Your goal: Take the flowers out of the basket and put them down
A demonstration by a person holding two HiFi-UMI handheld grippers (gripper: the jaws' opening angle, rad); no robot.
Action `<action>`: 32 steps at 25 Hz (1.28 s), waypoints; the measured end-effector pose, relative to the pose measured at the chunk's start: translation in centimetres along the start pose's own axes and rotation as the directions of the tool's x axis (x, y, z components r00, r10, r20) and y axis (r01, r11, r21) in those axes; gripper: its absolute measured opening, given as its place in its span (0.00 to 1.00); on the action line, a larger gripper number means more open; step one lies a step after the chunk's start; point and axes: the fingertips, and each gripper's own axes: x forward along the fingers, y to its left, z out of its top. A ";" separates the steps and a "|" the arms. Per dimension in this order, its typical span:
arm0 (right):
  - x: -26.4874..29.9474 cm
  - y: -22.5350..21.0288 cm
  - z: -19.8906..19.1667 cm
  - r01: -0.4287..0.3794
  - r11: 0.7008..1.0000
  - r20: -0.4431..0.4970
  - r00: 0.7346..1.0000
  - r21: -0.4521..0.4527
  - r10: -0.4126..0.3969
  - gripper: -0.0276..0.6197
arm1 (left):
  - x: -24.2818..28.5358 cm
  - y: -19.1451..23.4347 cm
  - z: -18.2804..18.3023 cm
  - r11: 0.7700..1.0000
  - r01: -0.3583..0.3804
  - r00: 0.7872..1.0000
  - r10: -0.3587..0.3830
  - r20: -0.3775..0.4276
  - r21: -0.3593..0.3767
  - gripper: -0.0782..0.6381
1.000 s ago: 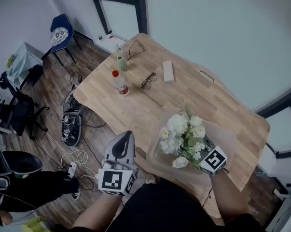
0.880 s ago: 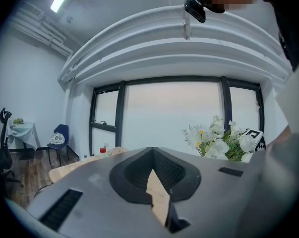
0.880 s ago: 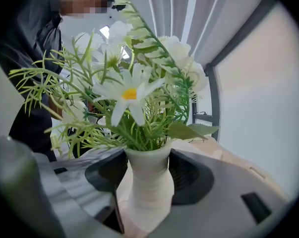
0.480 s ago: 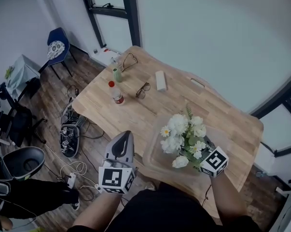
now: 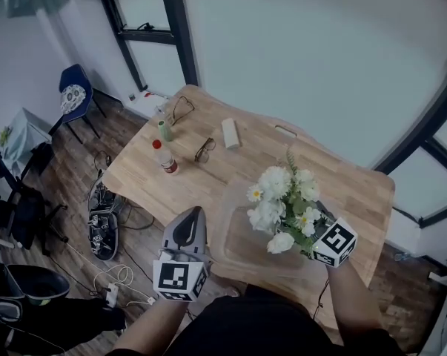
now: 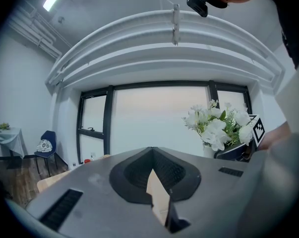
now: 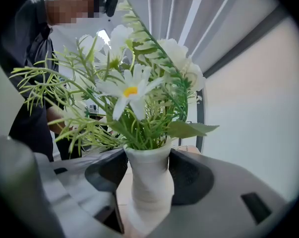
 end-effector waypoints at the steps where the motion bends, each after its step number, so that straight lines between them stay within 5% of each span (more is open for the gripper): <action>1: -0.4 -0.2 0.2 0.011 1.000 0.001 1.000 0.001 -0.011 0.47 | 0.1 -0.4 0.0 1.000 0.012 1.000 -0.012 -0.001 0.003 0.12; 16: -7.9 -2.8 2.1 0.204 0.979 0.050 0.978 0.016 -0.204 0.47 | 3.7 -5.5 1.6 0.987 0.163 0.985 -0.163 0.050 0.004 0.12; 32: -16.2 -5.2 4.5 0.419 0.908 0.088 0.904 0.006 -0.418 0.47 | 7.3 -12.3 2.3 0.943 0.331 0.942 -0.332 0.056 0.020 0.11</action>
